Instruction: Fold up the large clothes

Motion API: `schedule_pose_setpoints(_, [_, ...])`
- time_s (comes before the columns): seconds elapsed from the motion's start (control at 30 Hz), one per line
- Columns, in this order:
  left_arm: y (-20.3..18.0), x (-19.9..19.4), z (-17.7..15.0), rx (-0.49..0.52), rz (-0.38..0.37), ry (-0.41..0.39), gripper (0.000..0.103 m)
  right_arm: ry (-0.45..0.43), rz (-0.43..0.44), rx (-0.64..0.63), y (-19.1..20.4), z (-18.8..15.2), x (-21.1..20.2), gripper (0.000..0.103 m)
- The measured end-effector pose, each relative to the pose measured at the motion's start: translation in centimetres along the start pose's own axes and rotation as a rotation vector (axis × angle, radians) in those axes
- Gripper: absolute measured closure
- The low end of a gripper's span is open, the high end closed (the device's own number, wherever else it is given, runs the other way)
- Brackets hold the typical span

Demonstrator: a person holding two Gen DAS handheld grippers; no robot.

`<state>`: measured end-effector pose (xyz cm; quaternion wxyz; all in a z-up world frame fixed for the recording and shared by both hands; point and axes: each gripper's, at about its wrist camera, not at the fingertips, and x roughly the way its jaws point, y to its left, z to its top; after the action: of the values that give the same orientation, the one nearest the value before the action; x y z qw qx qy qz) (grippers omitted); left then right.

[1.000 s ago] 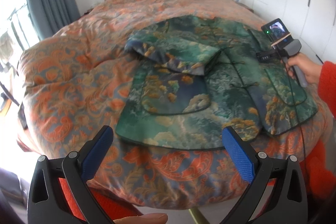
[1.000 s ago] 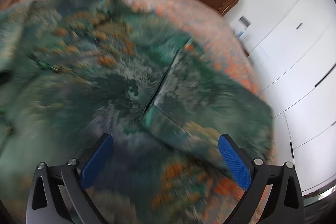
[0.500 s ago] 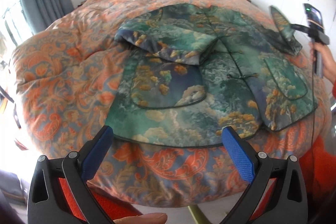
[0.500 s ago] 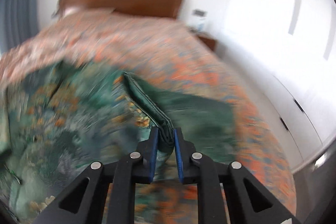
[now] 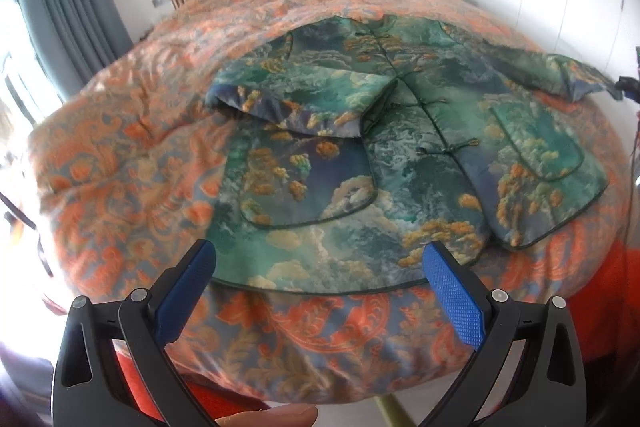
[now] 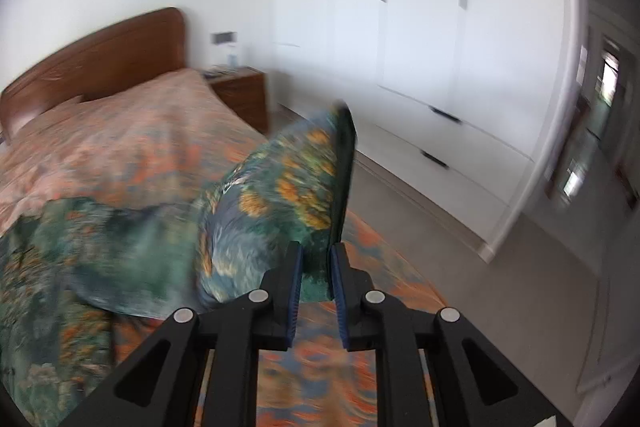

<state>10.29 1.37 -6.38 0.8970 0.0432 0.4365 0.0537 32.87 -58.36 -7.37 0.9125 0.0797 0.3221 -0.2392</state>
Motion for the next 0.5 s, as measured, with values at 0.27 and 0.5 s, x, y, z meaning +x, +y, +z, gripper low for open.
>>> schedule_pose_setpoints(0.27, [-0.9, 0.9, 0.4, 0.114, 0.053, -0.018, 0.000, 0.073, -0.080, 0.033, -4.1, -4.5, 1.4, 0.046])
schedule_pose_setpoints(0.5, [1.7, 4.7, 5.7, 0.111, -0.087, 0.011, 0.000, 0.051, 0.116, 0.019, -0.1, -10.2, -4.9, 0.044])
